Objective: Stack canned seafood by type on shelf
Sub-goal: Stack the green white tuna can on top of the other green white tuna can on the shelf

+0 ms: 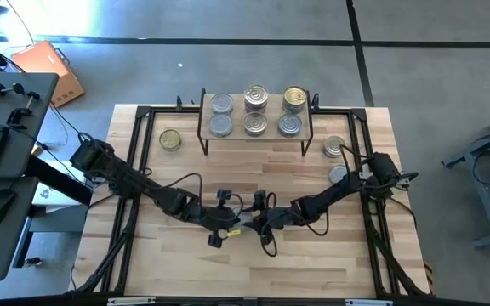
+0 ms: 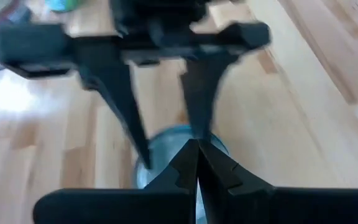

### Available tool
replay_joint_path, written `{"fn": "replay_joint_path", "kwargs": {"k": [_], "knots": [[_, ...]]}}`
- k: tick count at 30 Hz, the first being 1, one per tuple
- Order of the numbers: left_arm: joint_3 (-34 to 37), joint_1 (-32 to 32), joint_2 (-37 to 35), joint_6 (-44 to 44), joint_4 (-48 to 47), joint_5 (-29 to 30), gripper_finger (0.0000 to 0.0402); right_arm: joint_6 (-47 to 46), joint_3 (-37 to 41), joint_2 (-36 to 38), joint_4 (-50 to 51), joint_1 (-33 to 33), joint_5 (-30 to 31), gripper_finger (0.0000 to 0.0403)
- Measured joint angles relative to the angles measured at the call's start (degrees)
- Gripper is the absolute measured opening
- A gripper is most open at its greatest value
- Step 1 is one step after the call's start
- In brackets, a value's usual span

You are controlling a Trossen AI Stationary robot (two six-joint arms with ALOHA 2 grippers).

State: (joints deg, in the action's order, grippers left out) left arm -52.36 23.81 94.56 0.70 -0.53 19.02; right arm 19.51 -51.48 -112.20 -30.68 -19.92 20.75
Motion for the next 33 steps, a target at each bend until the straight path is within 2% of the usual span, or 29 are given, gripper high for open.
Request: {"fn": "replay_joint_path", "kwargs": {"k": [4, 6, 8, 13, 18, 22, 25, 30, 33], "knots": [[0.0, 0.82, 0.0, -1.63, -2.66, -2.12, 0.0, -0.59, 0.0, 2.61, 0.7, -1.7, 6.7, 0.0182], [0.0, 1.15, 0.33, -3.88, -2.66, -2.5, 0.0003, -3.59, 0.0, 5.31, 2.41, -3.17, 12.43, 0.0173], [0.0, 1.29, 1.14, -4.47, -1.52, -3.41, 0.0013, -7.09, -0.02, 8.16, 6.35, -4.72, 15.67, 0.0166], [0.0, 1.31, 6.36, 0.05, 3.74, -4.71, 0.0064, -15.59, -0.02, 12.47, 14.77, -8.69, 15.45, 0.0152], [0.0, 1.25, 10.7, 6.79, 5.34, -1.07, 0.011, -20.86, 0.0, 11.5, 15.26, -11.15, 13.42, 0.0149], [-0.17, 0.9, 12.05, 7.77, 5.87, 0.18, 0.0123, -22.59, 0.0, 9.77, 14.97, -12.12, 13.23, 0.0149], [-0.2, 0.92, 12.38, 8.76, 5.58, 0.66, 0.0109, -22.56, 0.0, 8.36, 13.64, -12.09, 13.22, 0.0149], [-0.24, 0.92, 12.35, 10.4, 5.04, 0.89, 0.0026, -20.13, 0.0, 5.58, 9.69, -11.16, 9.91, 0.0149], [-0.23, 0.9, 12.21, 9.45, 5.05, 1.5, 0.0011, -17.73, 0.02, 4.92, 7.84, -10.44, 6.54, 0.0149]]}}
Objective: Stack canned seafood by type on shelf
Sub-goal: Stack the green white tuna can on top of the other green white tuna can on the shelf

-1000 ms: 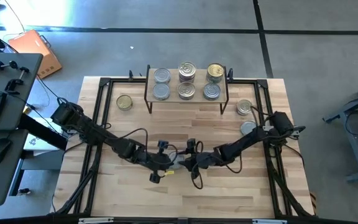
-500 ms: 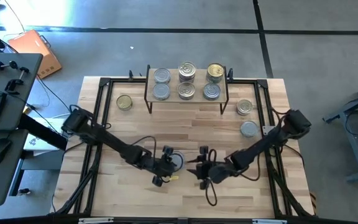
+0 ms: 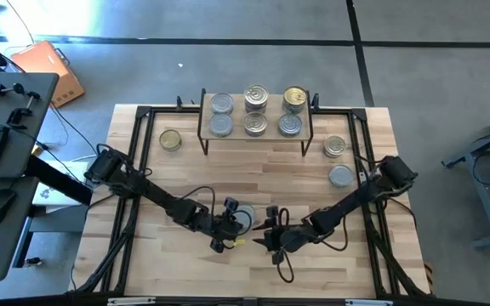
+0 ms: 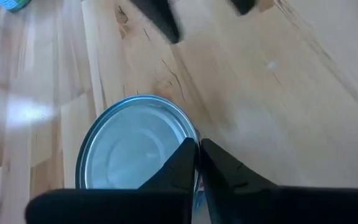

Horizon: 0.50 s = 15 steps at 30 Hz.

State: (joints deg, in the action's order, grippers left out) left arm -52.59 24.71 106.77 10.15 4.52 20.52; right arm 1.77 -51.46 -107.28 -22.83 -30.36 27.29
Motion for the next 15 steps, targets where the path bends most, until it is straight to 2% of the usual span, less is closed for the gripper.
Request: {"fn": "replay_joint_path", "kwargs": {"k": [4, 9, 12, 15], "knots": [[0.19, -0.04, -1.51, -1.39, -1.12, -0.03, 0.0007, 5.42, 0.0, 0.02, -1.61, 0.5, -1.08, 0.0149], [0.38, -0.09, -4.85, -4.42, -1.95, -0.36, 0.0002, 13.5, -0.02, 0.04, -2.78, 1.32, 4.59, 0.0159], [0.36, -0.56, -6.45, -6.28, -2.38, -0.49, 0.0001, 13.57, -0.02, 0.04, -2.6, 2.84, 5.64, 0.0188], [0.36, -1.23, -7.08, -7.8, -2.8, -0.81, 0.0001, 13.72, -0.02, 0.04, -1.44, 4.78, 1.96, 0.0231]]}}
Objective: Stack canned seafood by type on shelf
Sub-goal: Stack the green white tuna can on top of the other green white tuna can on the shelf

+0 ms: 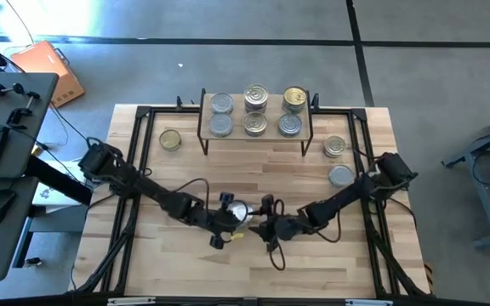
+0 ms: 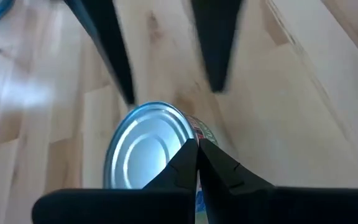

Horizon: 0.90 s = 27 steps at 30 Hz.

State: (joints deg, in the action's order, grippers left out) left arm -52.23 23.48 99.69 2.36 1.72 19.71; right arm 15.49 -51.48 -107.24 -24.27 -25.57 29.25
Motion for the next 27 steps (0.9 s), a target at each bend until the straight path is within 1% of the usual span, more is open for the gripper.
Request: {"fn": "replay_joint_path", "kwargs": {"k": [3, 5, 7, 10, 13, 15, 18, 20, 22, 24, 25, 27], "knots": [[0.0, -0.76, -0.19, -0.9, 0.41, 0.02, 0.0001, 1.9, 0.0, 0.02, 1.0, 1.75, -6.25, 0.0272], [0.0, -1.18, -0.19, -1.62, 0.06, 0.03, 0.0001, 5.38, 0.0, -0.46, 1.3, 2.37, -8.24, 0.0291], [0.0, -1.53, -0.19, -1.73, 0.26, -0.02, 0.0, 8.54, 0.0, -1.49, 1.16, 2.64, -7.12, 0.0298], [-0.02, -1.76, -0.19, -1.73, 0.48, -0.09, 0.0, 12.19, 0.0, -3.8, -0.2, 3.14, -6.75, 0.0299], [-0.02, -1.74, -0.19, -1.73, 0.54, -0.12, 0.0, 13.04, 0.0, -5.99, -3.36, 3.16, -0.93, 0.0291], [-0.04, -1.72, -0.19, -1.73, 0.83, -0.14, 0.0, 13.04, 0.0, -7.05, -4.41, 3.17, 1.19, 0.0277], [-0.07, -1.39, -0.19, -1.73, 0.96, -0.13, 0.0, 11.85, 0.0, -7.61, -5.65, 3.2, 1.27, 0.0244], [-0.08, -1.27, -0.19, -1.72, 1.17, -0.08, 0.0, 8.97, 0.0, -7.65, -5.71, 3.18, 1.14, 0.0212], [-0.09, -1.14, -0.37, -2.45, 1.48, 1.57, 0.0001, 5.93, 0.0, -7.65, -5.83, 3.12, 1.64, 0.0172], [-0.09, -1.06, -1.21, -4.1, 1.9, 3.56, 0.0007, 2.91, 0.0, -7.53, -6.23, 3.07, 1.6, 0.0133], [-0.13, -1.06, -1.76, -3.8, 2.01, 3.37, 0.0015, 1.0, -0.05, -7.5, -6.52, 3.09, 0.83, 0.012], [-0.2, -0.84, -2.56, -1.26, 1.92, 2.69, 0.0035, -2.91, -0.2, -7.52, -7.34, 3.19, -0.11, 0.012]]}}
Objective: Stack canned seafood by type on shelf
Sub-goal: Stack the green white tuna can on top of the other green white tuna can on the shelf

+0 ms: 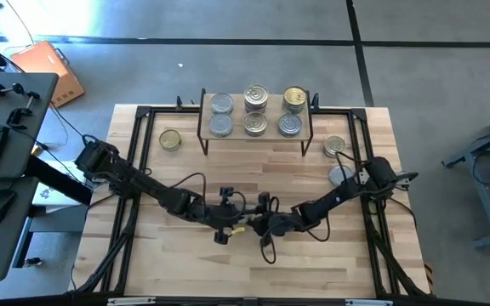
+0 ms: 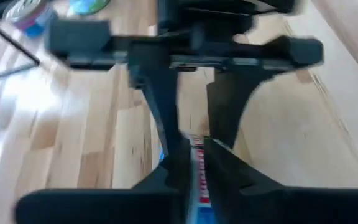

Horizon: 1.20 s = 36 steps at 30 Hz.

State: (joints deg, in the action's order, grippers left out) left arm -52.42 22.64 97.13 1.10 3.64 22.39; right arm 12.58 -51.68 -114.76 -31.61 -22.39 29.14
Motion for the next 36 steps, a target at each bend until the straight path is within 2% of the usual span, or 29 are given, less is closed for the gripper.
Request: {"fn": "replay_joint_path", "kwargs": {"k": [5, 11, 14, 17, 23, 27, 32, 36], "knots": [[-0.11, 1.32, -1.77, 7.51, -0.37, -0.52, 0.0112, -7.63, 0.1, -0.07, -2.03, 0.2, -2.45, 0.012], [-0.02, 1.14, -0.75, 10.01, -0.92, -0.02, 0.021, -12.26, 0.11, -0.11, -2.75, 0.95, -5.55, 0.012], [0.0, 0.47, 0.0, 9.37, -1.82, -0.02, 0.0244, -12.81, 0.11, -0.11, -2.85, 1.39, -5.83, 0.0122], [0.0, -0.47, 0.77, 7.45, -3.48, 0.28, 0.0259, -12.79, 0.11, -0.11, -2.84, 1.48, -5.83, 0.0123], [0.0, -1.91, 1.56, 3.49, -7.34, -0.28, 0.0245, -12.79, 0.11, -0.11, -2.91, 1.5, -5.74, 0.0124], [0.0, -2.02, 1.56, 3.43, -6.32, -2.53, 0.0201, -12.81, 0.17, -0.11, -3.07, 1.5, -5.7, 0.0125], [0.0, -1.86, 1.55, 3.19, -6.21, -4.52, 0.0119, -12.15, 0.17, 0.16, -2.39, 1.33, -5.6, 0.0131], [-0.21, -1.17, 1.21, 2.08, -6.33, -2.43, 0.0118, -13.5, 0.12, 4.61, 6.58, 0.7, -2.44, 0.0155]]}}
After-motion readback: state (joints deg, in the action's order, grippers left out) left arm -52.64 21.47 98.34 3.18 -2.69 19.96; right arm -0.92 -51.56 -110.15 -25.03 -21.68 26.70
